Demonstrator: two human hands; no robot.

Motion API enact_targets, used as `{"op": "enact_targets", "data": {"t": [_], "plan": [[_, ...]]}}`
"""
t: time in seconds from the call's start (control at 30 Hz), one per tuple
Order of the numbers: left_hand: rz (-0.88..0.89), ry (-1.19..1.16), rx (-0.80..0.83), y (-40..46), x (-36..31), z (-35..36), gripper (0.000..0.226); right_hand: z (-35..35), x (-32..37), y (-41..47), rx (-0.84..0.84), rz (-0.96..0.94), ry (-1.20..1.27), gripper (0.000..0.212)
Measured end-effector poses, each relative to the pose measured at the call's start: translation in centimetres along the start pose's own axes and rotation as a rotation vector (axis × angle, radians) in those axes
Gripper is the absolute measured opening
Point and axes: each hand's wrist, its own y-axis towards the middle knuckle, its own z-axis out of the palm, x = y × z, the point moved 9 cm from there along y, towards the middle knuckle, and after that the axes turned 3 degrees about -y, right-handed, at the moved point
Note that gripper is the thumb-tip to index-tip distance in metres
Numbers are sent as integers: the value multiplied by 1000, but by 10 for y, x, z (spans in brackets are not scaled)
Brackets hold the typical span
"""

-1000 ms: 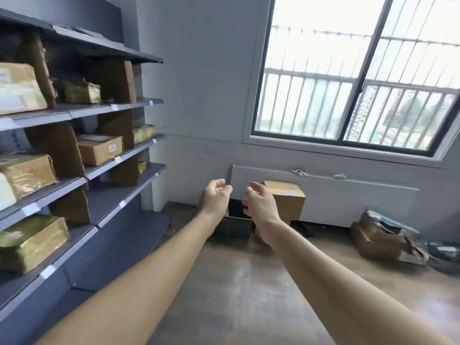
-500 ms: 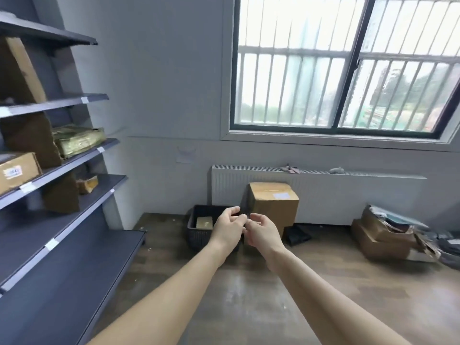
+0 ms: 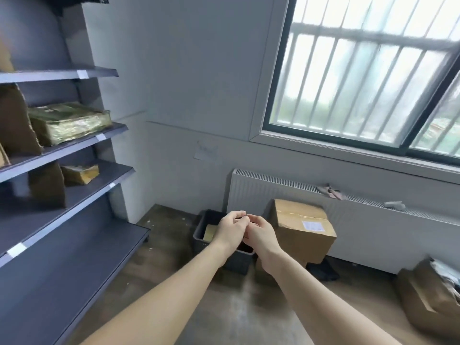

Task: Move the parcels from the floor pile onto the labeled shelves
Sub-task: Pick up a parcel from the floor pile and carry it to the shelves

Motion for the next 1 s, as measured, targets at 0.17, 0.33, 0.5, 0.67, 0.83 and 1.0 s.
{"op": "enact_targets", "data": {"t": [0.17, 0.33, 0.5, 0.67, 0.83, 1.0], "plan": [[-62, -22, 36, 135, 16, 2, 32, 10, 4, 131, -11, 29, -73, 32], [-92, -15, 80, 256, -12, 3, 32, 11, 42, 245, -20, 31, -61, 27], [-103, 52, 71, 361, -28, -2, 36, 24, 58, 353, 21, 46, -38, 33], [-161, 91, 2, 461, -3, -15, 36, 37, 38, 465, 87, 120, -84, 41], [-262, 106, -110, 567, 46, -30, 34, 41, 2, 585, 149, 220, -116, 42], [-431, 114, -169, 646, 122, -43, 33, 46, -66, 699, 161, 354, -155, 40]]}}
